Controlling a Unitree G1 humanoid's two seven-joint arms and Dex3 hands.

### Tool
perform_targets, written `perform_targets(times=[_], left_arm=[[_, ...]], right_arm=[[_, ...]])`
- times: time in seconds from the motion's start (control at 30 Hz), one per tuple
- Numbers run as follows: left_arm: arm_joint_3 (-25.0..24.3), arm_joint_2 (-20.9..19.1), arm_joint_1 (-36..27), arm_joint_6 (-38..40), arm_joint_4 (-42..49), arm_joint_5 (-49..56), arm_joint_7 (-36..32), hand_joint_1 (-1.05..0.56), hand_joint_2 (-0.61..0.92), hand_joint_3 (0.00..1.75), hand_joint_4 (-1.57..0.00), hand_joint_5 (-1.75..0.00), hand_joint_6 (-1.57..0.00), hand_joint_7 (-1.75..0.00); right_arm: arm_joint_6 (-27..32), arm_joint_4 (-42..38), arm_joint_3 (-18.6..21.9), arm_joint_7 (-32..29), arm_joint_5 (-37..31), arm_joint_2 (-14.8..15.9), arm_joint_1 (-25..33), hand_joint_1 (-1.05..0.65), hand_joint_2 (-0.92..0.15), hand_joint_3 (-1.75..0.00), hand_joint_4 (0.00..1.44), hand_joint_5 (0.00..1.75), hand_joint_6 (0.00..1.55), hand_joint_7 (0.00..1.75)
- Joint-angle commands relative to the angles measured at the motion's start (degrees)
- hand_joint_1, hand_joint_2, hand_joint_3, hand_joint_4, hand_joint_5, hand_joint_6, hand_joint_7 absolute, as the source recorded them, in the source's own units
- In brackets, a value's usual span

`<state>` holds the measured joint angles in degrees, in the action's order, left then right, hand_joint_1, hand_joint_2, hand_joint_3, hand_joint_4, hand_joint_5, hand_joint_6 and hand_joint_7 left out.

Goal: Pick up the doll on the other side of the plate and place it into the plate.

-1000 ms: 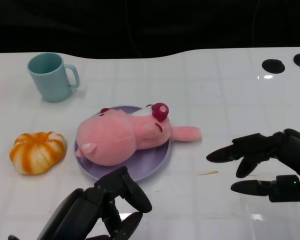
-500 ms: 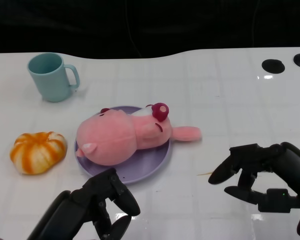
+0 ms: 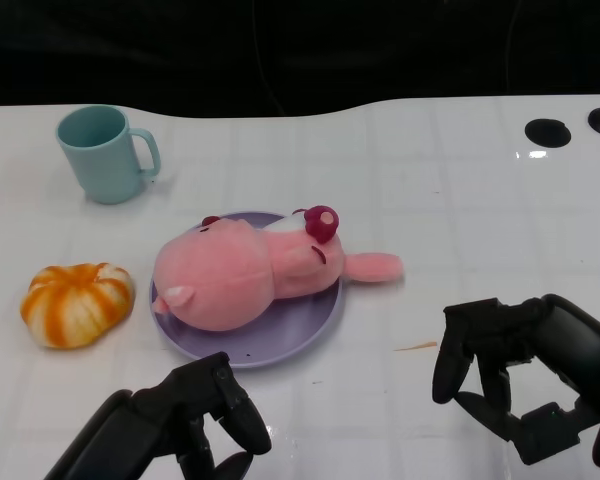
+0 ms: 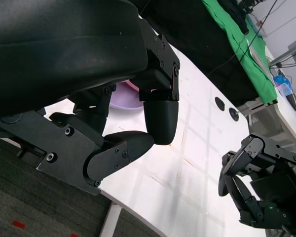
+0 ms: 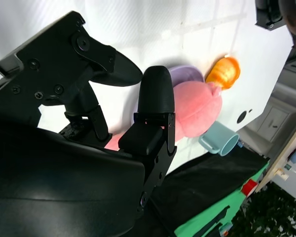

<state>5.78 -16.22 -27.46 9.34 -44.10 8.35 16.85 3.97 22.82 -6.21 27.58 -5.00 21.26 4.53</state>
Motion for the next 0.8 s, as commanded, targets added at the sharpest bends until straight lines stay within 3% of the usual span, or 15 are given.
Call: perform_targets(times=[0.03, 0.8], left_arm=[[-0.6, -1.2, -0.3, 0.6, -0.4, -0.5, 0.9, -0.33, 0.65, 0.97, -0.71, -1.75, -0.63, -1.52], [-0.7, -1.3, -0.3, 1.0, -0.4, -1.0, 0.3, -0.31, 0.67, 0.94, -0.71, -1.75, -0.61, -1.52]], right_arm=[[-1.6, -1.0, 0.1, 0.9, 0.7, 1.4, -0.8, -0.07, -0.31, -1.33, 0.86, 1.75, 0.79, 1.43], [-3.3, -1.3, -0.3, 1.2, 0.0, 2.7, -1.0, -0.11, -0.34, -1.26, 0.84, 1.74, 0.78, 1.37]])
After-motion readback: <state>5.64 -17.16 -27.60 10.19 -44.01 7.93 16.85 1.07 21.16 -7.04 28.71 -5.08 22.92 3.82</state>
